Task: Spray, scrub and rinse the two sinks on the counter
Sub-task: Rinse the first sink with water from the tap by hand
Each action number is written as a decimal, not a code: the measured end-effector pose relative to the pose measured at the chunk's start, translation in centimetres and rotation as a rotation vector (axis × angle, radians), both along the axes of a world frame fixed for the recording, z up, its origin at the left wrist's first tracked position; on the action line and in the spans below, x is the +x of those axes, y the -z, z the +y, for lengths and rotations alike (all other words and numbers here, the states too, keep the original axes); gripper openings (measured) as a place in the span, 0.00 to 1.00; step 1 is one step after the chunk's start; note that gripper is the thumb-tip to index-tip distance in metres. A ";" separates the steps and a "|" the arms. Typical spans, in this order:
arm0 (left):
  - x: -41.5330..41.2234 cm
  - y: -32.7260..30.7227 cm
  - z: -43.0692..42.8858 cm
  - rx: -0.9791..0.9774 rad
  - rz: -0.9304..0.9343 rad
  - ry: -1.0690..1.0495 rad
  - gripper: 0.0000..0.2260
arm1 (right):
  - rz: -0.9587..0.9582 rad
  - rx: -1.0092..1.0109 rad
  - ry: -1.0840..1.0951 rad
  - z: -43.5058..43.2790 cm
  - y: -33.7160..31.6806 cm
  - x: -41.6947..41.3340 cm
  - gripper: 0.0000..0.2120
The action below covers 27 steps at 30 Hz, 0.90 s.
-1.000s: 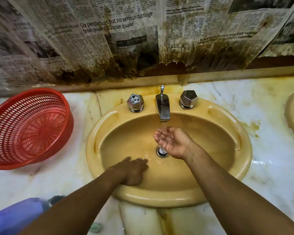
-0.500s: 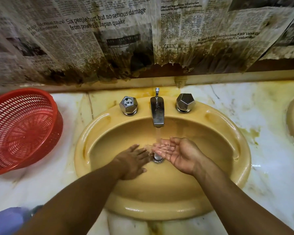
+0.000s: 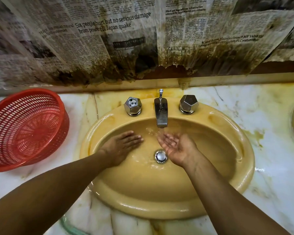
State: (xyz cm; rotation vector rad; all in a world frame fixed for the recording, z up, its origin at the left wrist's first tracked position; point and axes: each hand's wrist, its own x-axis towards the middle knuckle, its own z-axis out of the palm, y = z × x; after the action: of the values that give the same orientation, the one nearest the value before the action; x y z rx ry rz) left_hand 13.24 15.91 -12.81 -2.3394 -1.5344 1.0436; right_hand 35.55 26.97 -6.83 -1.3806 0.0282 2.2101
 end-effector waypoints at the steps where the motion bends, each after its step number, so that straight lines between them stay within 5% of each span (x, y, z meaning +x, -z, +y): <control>1: -0.2 -0.4 -0.1 -0.007 -0.001 -0.007 0.28 | -0.015 -0.035 -0.013 -0.2 0.2 0.2 0.16; 5: -0.4 -1.8 0.5 0.096 0.104 0.005 0.31 | 0.062 -0.047 -0.007 -0.7 -1.3 -1.4 0.14; 8: 0.1 -1.0 -0.3 0.003 0.122 -0.090 0.30 | 0.150 0.043 -0.235 -2.1 -2.7 -3.1 0.17; 11: 1.8 0.2 -2.4 -0.084 -0.081 -0.297 0.29 | 0.032 0.091 -0.344 -3.1 -1.9 -3.0 0.18; 14: 4.7 0.8 -4.0 -0.299 -0.298 -0.544 0.32 | -0.075 0.024 -0.183 -2.2 0.0 -1.0 0.15; 17: 5.9 1.4 -4.3 -0.510 -0.355 -0.578 0.33 | -0.120 0.022 -0.133 -0.8 0.7 0.3 0.17; 23: 3.0 0.5 -4.3 -0.175 -0.124 -0.456 0.32 | -0.096 0.045 -0.156 -0.5 0.3 0.5 0.16; 27: 3.7 0.4 -4.2 -0.203 -0.128 -0.465 0.31 | -0.109 0.196 -0.287 -2.5 -1.2 -1.2 0.15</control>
State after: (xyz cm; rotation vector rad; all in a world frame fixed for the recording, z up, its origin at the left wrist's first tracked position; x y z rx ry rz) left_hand 16.91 11.67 -13.20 -2.2643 -2.1886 1.2103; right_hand 34.39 24.47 -5.58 -1.4654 -0.4398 2.2863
